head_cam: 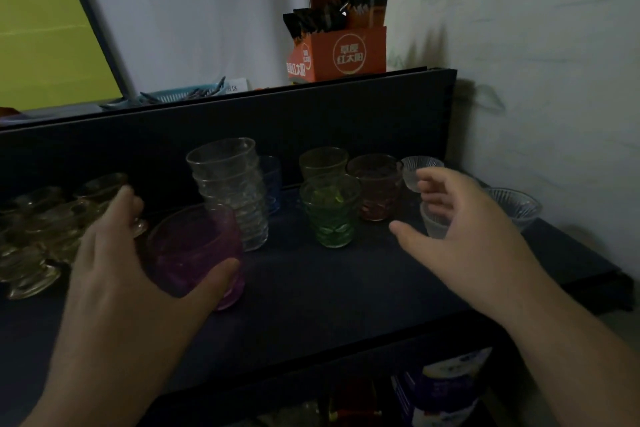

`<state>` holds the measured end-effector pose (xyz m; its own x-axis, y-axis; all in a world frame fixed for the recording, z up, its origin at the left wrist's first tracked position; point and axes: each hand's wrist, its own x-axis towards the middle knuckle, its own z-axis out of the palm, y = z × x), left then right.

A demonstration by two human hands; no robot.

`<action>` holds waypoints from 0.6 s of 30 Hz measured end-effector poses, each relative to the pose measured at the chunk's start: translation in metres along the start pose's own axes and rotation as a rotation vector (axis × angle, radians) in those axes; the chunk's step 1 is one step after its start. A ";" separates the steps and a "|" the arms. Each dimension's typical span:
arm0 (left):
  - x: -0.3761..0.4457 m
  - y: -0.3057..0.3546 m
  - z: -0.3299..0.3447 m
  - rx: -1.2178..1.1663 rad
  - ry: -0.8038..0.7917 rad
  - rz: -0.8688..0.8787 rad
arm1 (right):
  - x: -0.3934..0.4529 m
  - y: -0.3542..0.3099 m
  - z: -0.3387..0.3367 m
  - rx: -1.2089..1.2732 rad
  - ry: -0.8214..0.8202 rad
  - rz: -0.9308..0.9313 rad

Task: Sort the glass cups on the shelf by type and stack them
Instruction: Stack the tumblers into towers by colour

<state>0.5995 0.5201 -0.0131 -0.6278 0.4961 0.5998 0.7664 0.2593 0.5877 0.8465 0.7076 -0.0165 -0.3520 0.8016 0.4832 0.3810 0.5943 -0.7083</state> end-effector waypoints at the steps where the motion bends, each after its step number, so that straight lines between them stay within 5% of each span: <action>1: -0.002 0.012 -0.002 0.044 0.046 0.100 | 0.000 0.003 -0.001 0.008 -0.003 0.010; 4: -0.005 0.067 0.006 0.106 0.033 0.346 | 0.000 0.009 -0.005 0.048 -0.007 0.028; 6: 0.003 0.098 0.026 0.128 -0.149 0.396 | 0.000 0.012 -0.006 0.067 -0.012 0.032; 12: 0.053 0.119 0.103 0.339 -0.593 0.162 | -0.003 0.013 -0.016 0.048 -0.054 -0.008; 18: 0.061 0.116 0.111 0.375 -0.604 0.087 | 0.021 0.013 -0.028 -0.026 -0.067 -0.051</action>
<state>0.6654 0.6723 0.0320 -0.4606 0.8717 0.1673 0.8735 0.4116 0.2601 0.8678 0.7338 -0.0011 -0.4274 0.7649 0.4820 0.3832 0.6361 -0.6697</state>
